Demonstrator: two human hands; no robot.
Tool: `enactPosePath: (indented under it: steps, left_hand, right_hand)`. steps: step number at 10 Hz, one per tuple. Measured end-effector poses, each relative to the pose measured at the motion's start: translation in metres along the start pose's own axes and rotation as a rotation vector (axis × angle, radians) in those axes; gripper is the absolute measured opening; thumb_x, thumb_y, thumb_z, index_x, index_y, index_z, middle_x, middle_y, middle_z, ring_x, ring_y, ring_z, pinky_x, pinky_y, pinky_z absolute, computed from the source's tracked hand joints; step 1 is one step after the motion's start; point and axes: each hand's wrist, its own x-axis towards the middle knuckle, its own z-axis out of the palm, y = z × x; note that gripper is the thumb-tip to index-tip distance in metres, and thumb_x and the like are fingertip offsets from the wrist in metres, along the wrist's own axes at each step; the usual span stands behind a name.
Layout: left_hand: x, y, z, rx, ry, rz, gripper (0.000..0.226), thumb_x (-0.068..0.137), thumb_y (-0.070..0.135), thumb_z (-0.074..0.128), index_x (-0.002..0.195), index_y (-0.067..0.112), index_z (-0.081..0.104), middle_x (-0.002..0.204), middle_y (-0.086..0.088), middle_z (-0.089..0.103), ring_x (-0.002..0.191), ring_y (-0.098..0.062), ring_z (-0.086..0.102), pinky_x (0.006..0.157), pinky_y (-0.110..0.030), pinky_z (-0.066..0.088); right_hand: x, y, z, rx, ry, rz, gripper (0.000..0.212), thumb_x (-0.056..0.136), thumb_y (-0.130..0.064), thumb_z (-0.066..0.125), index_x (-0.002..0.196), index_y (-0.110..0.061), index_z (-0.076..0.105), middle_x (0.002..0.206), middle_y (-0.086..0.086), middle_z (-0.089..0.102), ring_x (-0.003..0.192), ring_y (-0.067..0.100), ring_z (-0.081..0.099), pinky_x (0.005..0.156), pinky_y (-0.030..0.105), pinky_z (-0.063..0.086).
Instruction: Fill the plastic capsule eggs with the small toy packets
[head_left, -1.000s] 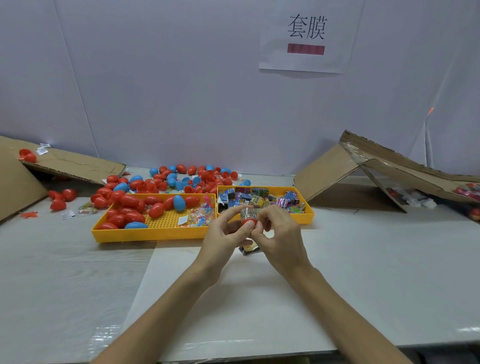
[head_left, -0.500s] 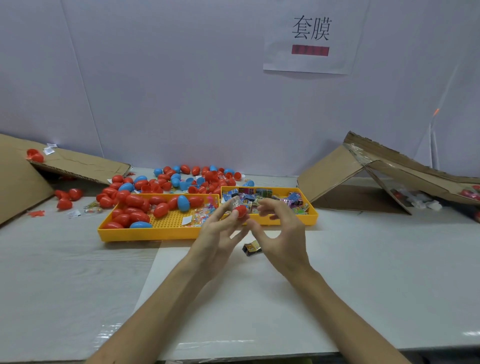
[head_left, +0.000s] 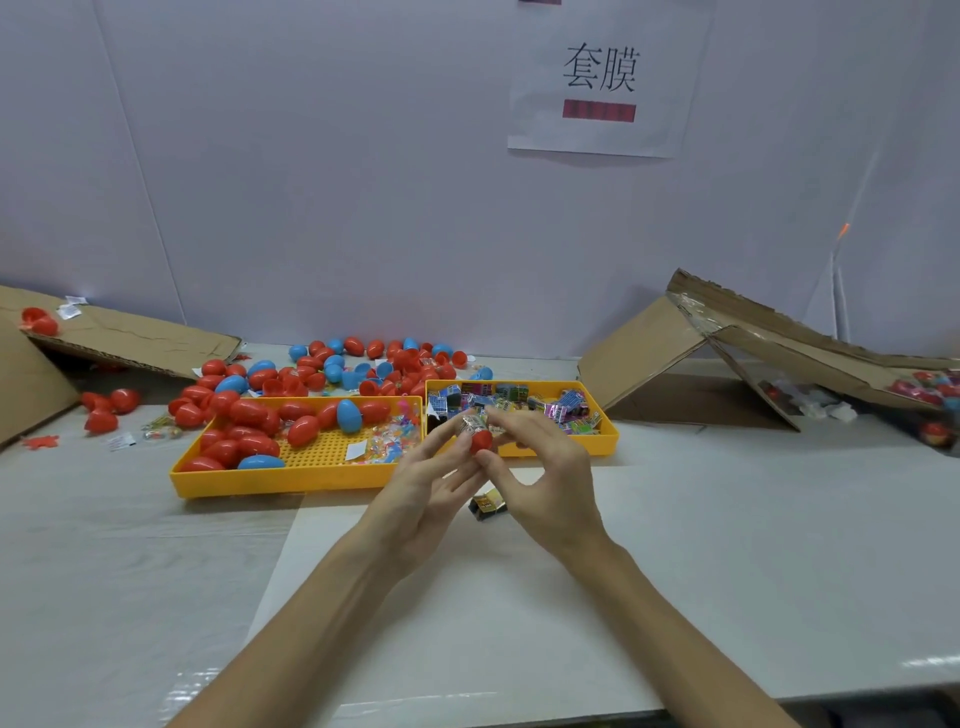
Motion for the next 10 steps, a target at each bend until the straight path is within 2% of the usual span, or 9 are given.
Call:
enactPosePath:
  steps: [1,2,3,4,5,6,7,8,10]
  left_hand:
    - [0.001,0.000,0.000,0.078,0.014,0.050,0.054,0.086,0.016,0.072,0.136,0.014,0.055,0.124,-0.017,0.071,0.116,-0.028,0.068,0.092,-0.032,0.058]
    - [0.003,-0.004,-0.001,0.455,0.150,0.194,0.047,0.084,0.025,0.078,0.128,0.022,0.061,0.112,-0.009,0.075,0.102,-0.021,0.074,0.085,-0.031,0.061]
    - [0.003,-0.014,-0.006,1.109,0.176,0.352,0.027,0.090,0.028,0.075,0.112,0.036,0.064,0.102,0.012,0.072,0.094,-0.002,0.068,0.078,-0.021,0.054]
    - [0.004,-0.024,-0.012,1.461,0.037,0.356,0.024,0.088,0.025,0.075,0.108,0.035,0.065,0.104,0.017,0.065,0.096,-0.004,0.062,0.078,-0.017,0.049]
    - [0.006,-0.027,-0.016,1.622,0.006,0.365,0.027,0.089,0.015,0.070,0.105,0.037,0.069,0.105,0.020,0.061,0.099,-0.003,0.056,0.082,-0.012,0.044]
    - [0.009,-0.026,-0.018,1.624,0.009,0.363,0.028,0.091,0.011,0.068,0.107,0.035,0.069,0.107,0.017,0.061,0.099,-0.005,0.056,0.082,-0.012,0.045]
    - [0.009,-0.026,-0.017,1.633,-0.004,0.379,0.028,0.092,0.010,0.067,0.109,0.033,0.069,0.110,0.014,0.063,0.098,-0.006,0.057,0.083,-0.014,0.048]
    - [0.008,-0.026,-0.015,1.620,0.015,0.362,0.030,0.093,0.008,0.067,0.113,0.030,0.068,0.111,0.011,0.065,0.099,-0.007,0.059,0.086,-0.021,0.053]
    - [0.008,-0.026,-0.015,1.592,0.002,0.373,0.031,0.092,0.005,0.064,0.113,0.027,0.068,0.111,0.007,0.067,0.099,-0.010,0.059,0.087,-0.028,0.053]
  right_hand:
    - [0.007,-0.002,-0.004,0.073,-0.035,0.139,0.035,0.084,-0.011,0.078,0.118,-0.015,0.074,0.098,-0.006,0.075,0.088,0.005,0.068,0.081,0.020,0.054]
    - [0.031,0.001,-0.021,0.430,0.032,0.535,0.022,0.088,-0.006,0.075,0.106,-0.019,0.077,0.092,-0.007,0.078,0.088,0.007,0.073,0.075,0.017,0.054]
    - [0.074,0.018,-0.054,0.744,0.096,0.844,0.020,0.093,-0.008,0.066,0.112,-0.009,0.071,0.092,0.002,0.077,0.084,0.011,0.073,0.070,0.019,0.053]
    - [0.123,0.038,-0.096,0.956,0.307,0.912,0.017,0.097,-0.010,0.059,0.111,-0.010,0.068,0.089,0.002,0.075,0.076,0.009,0.071,0.068,0.021,0.050]
    - [0.150,0.059,-0.134,1.093,0.650,0.996,0.029,0.103,-0.012,0.052,0.131,-0.004,0.057,0.110,0.008,0.071,0.092,0.015,0.070,0.072,0.024,0.051]
    - [0.143,0.059,-0.133,1.072,0.596,1.108,0.024,0.105,-0.010,0.043,0.123,-0.002,0.055,0.111,0.015,0.067,0.093,0.021,0.068,0.079,0.027,0.050]
    - [0.112,0.034,-0.107,1.068,0.279,1.094,0.022,0.103,-0.011,0.045,0.100,-0.005,0.066,0.090,0.008,0.071,0.076,0.016,0.070,0.073,0.027,0.051]
    - [0.081,-0.001,-0.087,1.043,0.049,1.087,0.023,0.101,-0.014,0.049,0.097,-0.009,0.071,0.082,0.004,0.073,0.068,0.013,0.069,0.066,0.025,0.053]
    - [0.044,-0.074,-0.093,0.727,-0.477,0.732,0.024,0.098,-0.023,0.056,0.092,-0.020,0.079,0.092,0.005,0.074,0.080,0.015,0.068,0.073,0.023,0.053]
